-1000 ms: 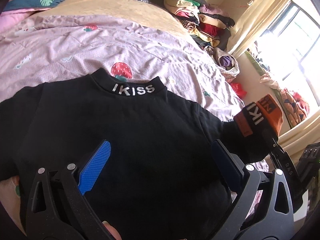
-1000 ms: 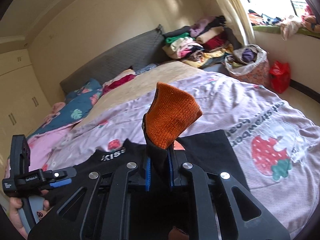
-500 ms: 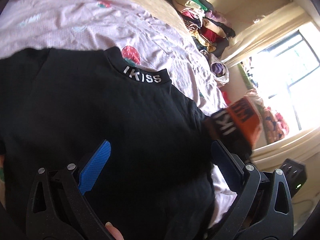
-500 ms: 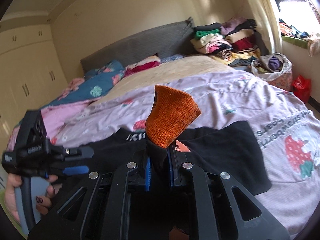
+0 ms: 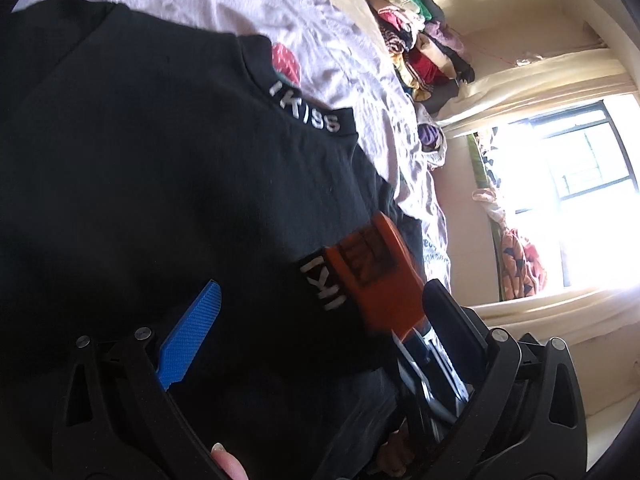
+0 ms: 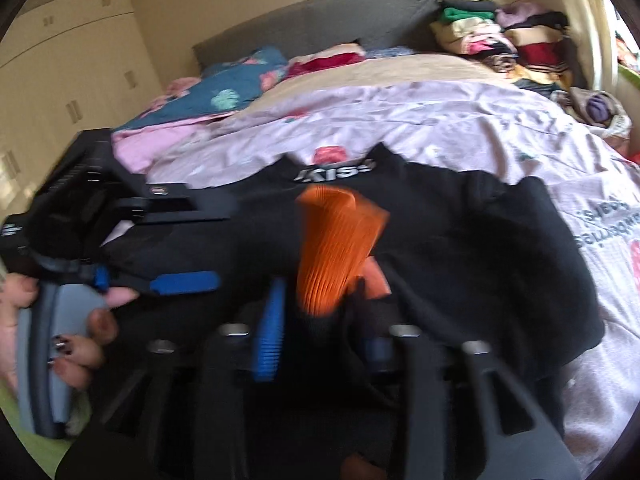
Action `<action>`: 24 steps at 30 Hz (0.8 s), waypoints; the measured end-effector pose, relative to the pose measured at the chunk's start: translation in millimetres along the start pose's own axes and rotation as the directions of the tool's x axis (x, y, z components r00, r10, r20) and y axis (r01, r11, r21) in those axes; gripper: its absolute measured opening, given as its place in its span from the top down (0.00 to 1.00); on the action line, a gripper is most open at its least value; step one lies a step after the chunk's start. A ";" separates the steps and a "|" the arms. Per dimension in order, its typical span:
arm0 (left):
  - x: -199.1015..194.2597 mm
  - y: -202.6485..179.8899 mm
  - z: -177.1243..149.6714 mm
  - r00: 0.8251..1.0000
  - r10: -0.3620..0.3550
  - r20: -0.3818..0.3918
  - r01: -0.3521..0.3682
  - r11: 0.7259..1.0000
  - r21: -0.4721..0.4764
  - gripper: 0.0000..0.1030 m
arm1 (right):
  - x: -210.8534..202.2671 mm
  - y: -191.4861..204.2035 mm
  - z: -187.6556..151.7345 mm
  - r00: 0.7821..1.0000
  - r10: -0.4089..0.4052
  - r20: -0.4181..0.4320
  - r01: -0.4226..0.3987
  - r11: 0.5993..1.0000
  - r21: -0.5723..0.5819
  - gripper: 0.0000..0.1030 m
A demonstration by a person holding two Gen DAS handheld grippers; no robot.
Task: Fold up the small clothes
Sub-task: 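Lift the cuff and fold the sleeve across the shirt body toward the left gripper, then lower the cuff onto the shirt body and open the right gripper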
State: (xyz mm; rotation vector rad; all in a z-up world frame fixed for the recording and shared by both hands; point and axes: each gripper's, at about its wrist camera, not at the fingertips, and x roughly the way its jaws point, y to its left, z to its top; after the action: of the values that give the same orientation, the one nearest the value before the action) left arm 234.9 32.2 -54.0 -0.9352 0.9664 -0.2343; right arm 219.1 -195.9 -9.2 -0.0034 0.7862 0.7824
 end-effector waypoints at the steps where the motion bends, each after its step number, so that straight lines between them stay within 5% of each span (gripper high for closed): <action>1: 1.9 -0.6 -1.3 1.000 -0.004 -0.005 0.004 1.000 -0.001 0.08 | -2.9 1.9 0.4 1.000 0.013 0.002 -0.013 1.000 -0.014 0.43; 7: 14.9 -2.7 -11.9 0.999 0.030 -0.032 -0.030 0.999 0.013 0.08 | -17.3 -10.9 7.5 0.997 0.072 -0.030 -0.072 0.997 0.010 0.43; 19: 19.6 -11.0 -19.6 0.995 0.094 -0.018 -0.093 0.994 0.054 0.15 | -69.5 -80.0 19.9 0.997 0.017 0.069 -0.027 0.987 0.159 0.41; 22: 24.5 -16.4 -22.3 0.991 0.132 -0.012 -0.130 0.988 0.085 0.46 | -74.3 -94.2 21.4 0.997 -0.023 0.076 0.007 0.980 0.197 0.41; 24: 28.0 -19.8 -23.7 0.989 0.149 -0.011 -0.147 0.983 0.114 0.77 | -78.6 -102.6 20.9 0.996 -0.049 0.076 0.031 0.975 0.220 0.41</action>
State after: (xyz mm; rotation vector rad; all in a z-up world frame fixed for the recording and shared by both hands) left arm 236.7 -8.9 -61.0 -0.7549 1.0256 -0.1711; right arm 262.2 -313.9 27.7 0.2078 0.7889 0.6506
